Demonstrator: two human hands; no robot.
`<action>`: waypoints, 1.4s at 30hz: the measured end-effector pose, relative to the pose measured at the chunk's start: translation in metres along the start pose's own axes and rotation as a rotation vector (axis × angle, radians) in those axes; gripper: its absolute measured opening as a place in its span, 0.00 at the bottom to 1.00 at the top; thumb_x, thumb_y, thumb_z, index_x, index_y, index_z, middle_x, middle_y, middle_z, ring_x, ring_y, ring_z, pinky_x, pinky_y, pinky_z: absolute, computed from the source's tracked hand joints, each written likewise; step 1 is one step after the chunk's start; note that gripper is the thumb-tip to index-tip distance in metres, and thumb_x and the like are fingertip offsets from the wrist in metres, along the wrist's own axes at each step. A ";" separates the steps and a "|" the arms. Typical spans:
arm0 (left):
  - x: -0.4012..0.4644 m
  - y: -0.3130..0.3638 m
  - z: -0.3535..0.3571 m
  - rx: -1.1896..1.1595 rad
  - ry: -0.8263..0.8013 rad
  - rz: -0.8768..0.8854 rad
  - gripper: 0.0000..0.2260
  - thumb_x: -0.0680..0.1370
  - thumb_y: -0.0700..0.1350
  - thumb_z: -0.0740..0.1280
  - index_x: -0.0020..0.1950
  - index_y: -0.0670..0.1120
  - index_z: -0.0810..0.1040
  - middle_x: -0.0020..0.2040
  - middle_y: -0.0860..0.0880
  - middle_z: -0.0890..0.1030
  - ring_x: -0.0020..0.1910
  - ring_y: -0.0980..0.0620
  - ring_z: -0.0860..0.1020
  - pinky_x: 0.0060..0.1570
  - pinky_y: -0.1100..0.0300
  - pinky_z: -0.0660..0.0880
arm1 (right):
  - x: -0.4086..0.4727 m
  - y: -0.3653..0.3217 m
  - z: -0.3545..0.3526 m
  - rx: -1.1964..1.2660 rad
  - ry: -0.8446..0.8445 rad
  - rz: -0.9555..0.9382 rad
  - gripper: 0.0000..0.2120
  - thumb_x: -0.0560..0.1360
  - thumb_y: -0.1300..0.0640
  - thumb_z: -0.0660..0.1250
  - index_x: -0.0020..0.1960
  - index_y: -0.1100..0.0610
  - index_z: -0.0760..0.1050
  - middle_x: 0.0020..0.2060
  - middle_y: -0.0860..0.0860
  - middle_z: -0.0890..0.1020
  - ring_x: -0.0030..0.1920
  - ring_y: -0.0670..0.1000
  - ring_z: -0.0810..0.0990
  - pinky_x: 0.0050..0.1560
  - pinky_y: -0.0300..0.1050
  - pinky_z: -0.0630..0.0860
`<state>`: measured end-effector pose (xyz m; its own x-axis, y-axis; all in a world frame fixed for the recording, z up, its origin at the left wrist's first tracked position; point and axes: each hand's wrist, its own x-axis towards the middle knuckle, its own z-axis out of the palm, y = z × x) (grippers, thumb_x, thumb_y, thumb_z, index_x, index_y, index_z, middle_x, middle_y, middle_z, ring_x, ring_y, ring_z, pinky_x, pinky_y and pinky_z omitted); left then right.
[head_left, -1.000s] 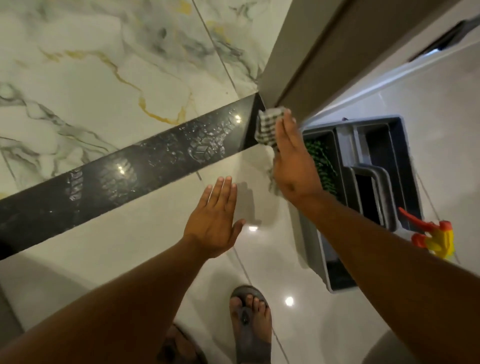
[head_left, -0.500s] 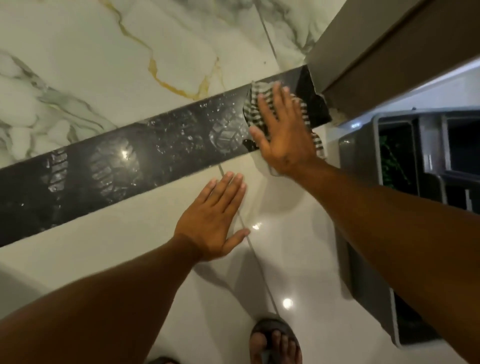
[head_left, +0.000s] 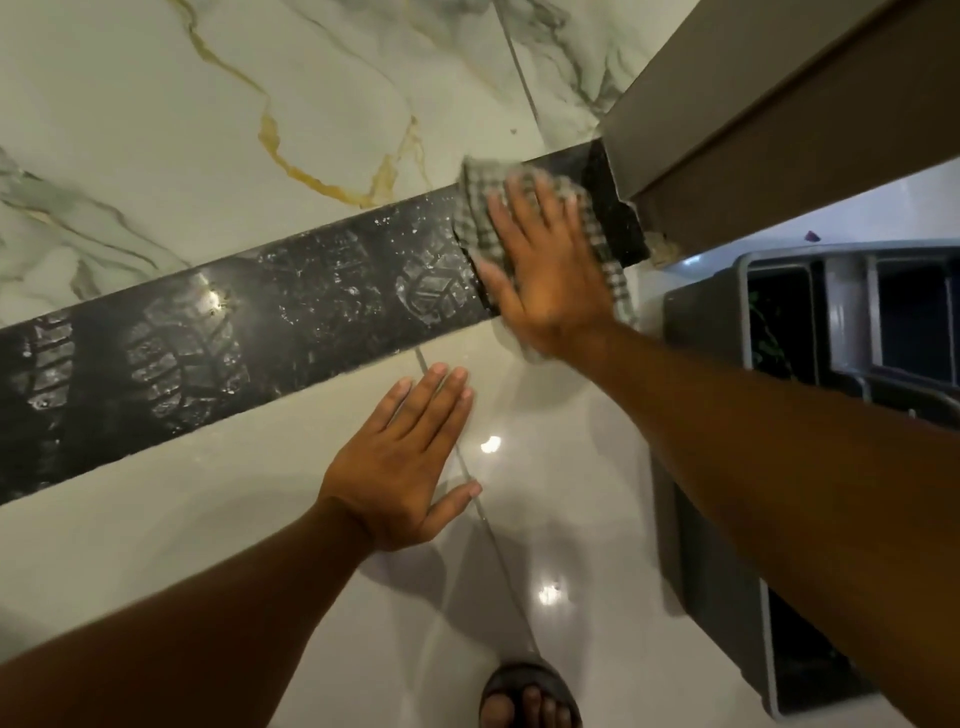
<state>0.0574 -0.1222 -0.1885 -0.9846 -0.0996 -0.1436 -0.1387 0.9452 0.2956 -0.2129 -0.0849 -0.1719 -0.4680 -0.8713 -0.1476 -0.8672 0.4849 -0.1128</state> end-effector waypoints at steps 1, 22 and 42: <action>0.000 0.000 -0.002 0.003 -0.005 -0.008 0.41 0.82 0.66 0.55 0.84 0.39 0.54 0.86 0.39 0.52 0.85 0.41 0.49 0.83 0.44 0.50 | -0.023 0.007 -0.001 0.017 -0.024 -0.017 0.32 0.84 0.39 0.45 0.82 0.55 0.52 0.82 0.58 0.54 0.82 0.60 0.50 0.81 0.62 0.46; -0.001 0.002 0.003 0.013 0.013 -0.014 0.41 0.82 0.66 0.56 0.84 0.39 0.53 0.85 0.39 0.52 0.85 0.40 0.50 0.83 0.43 0.51 | 0.015 0.009 0.000 0.046 0.088 0.271 0.32 0.83 0.42 0.43 0.82 0.58 0.53 0.81 0.59 0.55 0.81 0.61 0.51 0.81 0.60 0.48; -0.034 0.011 0.014 -0.028 0.108 -0.212 0.40 0.82 0.65 0.53 0.85 0.39 0.51 0.86 0.40 0.50 0.85 0.42 0.46 0.84 0.45 0.43 | -0.013 -0.059 0.011 0.050 0.089 0.488 0.30 0.83 0.41 0.44 0.82 0.52 0.55 0.82 0.59 0.55 0.81 0.62 0.52 0.79 0.65 0.46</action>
<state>0.0911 -0.1034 -0.1939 -0.9386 -0.3292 -0.1034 -0.3450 0.8908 0.2958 -0.1537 -0.1013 -0.1742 -0.8319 -0.5438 -0.1104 -0.5353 0.8389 -0.0984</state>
